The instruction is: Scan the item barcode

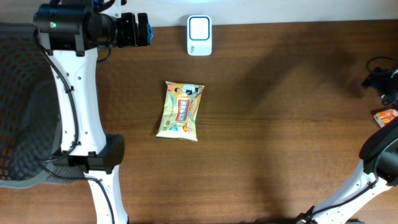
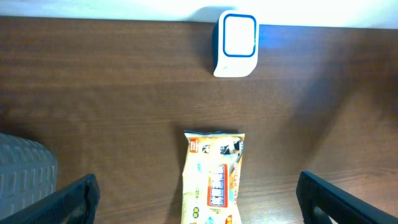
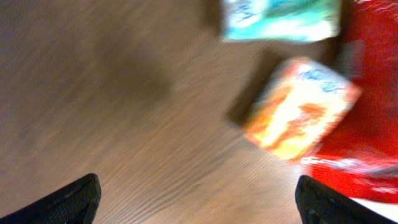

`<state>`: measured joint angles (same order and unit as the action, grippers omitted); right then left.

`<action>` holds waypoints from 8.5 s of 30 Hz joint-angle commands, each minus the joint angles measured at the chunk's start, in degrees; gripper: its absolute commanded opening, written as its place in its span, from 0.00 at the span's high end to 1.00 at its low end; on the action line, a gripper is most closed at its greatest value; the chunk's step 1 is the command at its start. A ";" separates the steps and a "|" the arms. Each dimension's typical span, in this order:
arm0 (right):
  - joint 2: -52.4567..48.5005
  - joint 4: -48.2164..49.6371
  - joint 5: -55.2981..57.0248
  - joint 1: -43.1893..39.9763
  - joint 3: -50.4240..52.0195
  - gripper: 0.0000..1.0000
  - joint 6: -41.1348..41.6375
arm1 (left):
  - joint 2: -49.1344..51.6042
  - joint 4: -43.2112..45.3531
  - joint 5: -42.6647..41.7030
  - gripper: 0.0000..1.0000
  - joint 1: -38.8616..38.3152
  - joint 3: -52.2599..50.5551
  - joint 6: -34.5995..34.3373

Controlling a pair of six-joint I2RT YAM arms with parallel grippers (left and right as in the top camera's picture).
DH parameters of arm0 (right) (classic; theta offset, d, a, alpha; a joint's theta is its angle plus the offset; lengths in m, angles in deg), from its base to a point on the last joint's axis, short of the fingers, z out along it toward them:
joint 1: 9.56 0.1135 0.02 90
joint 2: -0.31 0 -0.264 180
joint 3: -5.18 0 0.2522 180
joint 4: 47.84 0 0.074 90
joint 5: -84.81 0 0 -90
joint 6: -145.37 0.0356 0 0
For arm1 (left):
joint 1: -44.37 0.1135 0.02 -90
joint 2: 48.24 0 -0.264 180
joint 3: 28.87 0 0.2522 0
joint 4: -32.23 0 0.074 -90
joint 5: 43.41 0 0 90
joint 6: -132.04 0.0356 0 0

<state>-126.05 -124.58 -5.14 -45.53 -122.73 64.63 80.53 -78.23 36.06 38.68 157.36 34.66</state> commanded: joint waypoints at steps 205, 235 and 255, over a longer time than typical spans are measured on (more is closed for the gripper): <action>11.65 -19.71 6.84 20.90 -0.28 0.01 19.52 | 2.47 5.60 30.23 1.00 -34.62 -45.99 -26.34; 11.65 -19.71 6.84 20.90 -0.28 0.01 19.52 | 20.37 24.57 30.05 1.00 -24.90 -36.54 -14.25; 11.65 -19.71 6.84 20.90 -0.31 0.01 19.52 | 17.79 -0.04 5.38 0.01 -12.41 -13.09 -8.74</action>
<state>-114.49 -144.27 1.20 -24.85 -122.40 83.91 100.86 -78.17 44.33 26.81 143.85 23.69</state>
